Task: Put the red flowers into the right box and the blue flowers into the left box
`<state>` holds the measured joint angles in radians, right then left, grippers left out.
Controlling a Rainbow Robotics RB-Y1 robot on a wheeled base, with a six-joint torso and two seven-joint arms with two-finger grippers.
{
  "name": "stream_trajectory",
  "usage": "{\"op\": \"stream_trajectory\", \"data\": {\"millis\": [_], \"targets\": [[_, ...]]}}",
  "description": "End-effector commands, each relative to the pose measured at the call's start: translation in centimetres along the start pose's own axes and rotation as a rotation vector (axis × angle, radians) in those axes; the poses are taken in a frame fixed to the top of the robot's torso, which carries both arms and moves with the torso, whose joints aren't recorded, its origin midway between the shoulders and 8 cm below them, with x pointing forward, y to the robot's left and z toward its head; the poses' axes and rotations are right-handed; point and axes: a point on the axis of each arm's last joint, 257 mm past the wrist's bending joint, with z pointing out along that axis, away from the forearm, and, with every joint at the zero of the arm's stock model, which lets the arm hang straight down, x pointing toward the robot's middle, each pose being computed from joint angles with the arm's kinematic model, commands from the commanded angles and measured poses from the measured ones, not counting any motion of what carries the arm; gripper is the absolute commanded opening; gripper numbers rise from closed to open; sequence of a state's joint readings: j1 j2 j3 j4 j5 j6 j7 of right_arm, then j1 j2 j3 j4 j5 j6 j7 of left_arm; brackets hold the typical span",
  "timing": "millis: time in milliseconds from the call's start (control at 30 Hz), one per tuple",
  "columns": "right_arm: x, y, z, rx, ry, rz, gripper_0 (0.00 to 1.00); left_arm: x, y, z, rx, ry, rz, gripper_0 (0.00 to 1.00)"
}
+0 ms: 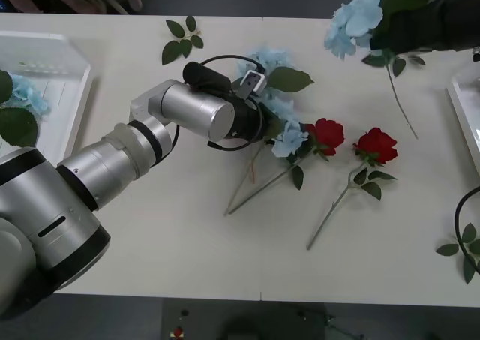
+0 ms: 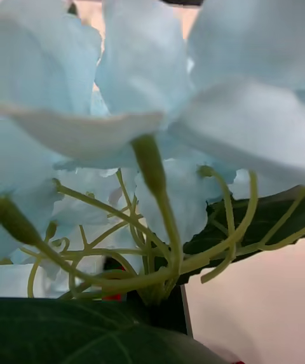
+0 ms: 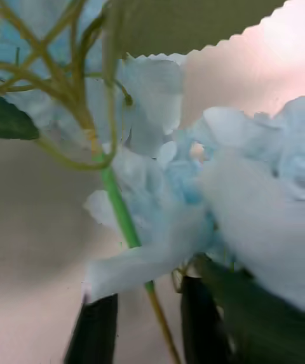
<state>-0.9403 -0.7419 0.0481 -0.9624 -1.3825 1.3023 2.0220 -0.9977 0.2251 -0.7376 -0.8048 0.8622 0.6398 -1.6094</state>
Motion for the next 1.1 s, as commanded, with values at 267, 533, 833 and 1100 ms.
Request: {"op": "stream_trajectory", "data": {"millis": [267,533,833,1100], "targets": [[-3.6,9.6,-2.1,-0.402,-0.233,-0.086,0.00,-4.3,-0.4,-0.9,0.004,-0.098,0.005,0.00],[-5.3,11.2,0.5,-0.446,-0.340,0.003,0.00,-9.0,3.6,-6.1,-0.020,-0.158,0.018,0.00],[-5.7,11.6,1.9,-0.445,-0.374,0.037,0.00,-8.7,11.0,-26.5,-0.176,0.104,0.228,0.00],[-6.1,13.5,2.2,-0.506,-0.400,0.047,0.00,3.1,24.5,-41.4,-0.420,0.488,0.123,0.00]]}}
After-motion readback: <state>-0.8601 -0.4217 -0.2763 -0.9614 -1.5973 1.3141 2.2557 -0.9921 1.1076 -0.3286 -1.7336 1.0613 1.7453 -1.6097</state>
